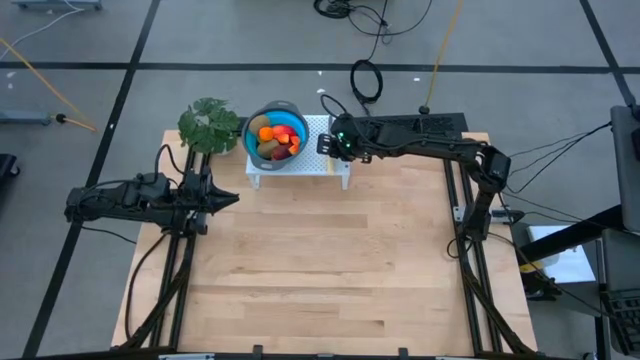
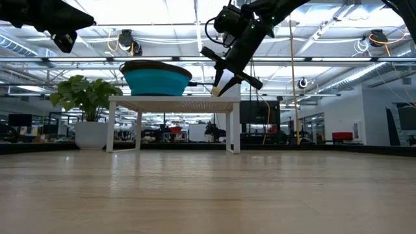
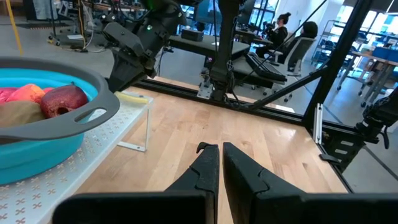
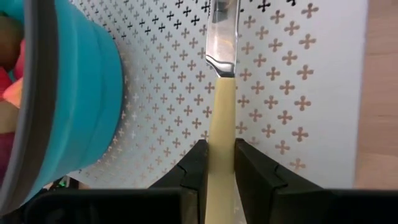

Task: Pick & Place Fruit
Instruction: Put the yellow table knife on the shelf

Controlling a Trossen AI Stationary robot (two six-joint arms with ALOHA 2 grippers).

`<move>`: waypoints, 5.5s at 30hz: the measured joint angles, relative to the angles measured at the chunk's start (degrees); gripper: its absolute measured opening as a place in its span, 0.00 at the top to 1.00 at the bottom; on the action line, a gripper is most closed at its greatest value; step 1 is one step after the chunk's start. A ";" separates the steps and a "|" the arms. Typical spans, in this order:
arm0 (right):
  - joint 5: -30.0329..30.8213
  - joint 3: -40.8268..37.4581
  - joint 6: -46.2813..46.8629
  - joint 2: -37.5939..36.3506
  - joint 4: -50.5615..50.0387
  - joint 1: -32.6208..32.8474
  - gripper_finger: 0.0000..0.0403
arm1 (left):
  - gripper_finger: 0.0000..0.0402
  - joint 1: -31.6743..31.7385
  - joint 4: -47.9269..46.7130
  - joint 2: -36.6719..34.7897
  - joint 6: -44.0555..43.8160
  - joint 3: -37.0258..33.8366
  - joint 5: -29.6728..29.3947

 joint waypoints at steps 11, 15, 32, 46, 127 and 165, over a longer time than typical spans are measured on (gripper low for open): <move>1.16 0.00 0.02 0.00 -0.02 -0.02 0.81 | 0.95 0.00 -0.02 0.00 0.00 0.00 0.00; 1.14 0.00 0.02 0.00 0.02 -0.02 0.80 | 0.95 0.00 -0.02 0.00 0.00 0.00 0.00; 1.09 0.00 1.36 0.00 0.06 0.00 0.77 | 0.95 0.00 -0.02 0.00 -0.05 0.00 0.02; 0.47 0.00 -2.23 -0.08 0.31 0.15 0.79 | 0.95 0.00 -0.03 0.00 -0.44 0.00 1.22; -2.00 -0.02 -9.91 -2.64 -7.22 5.41 1.00 | 0.95 0.00 0.04 0.00 -3.21 0.02 1.07; -1.06 -0.02 -9.01 -2.91 -7.63 6.43 1.00 | 0.95 0.00 0.04 0.00 -3.04 0.02 0.98</move>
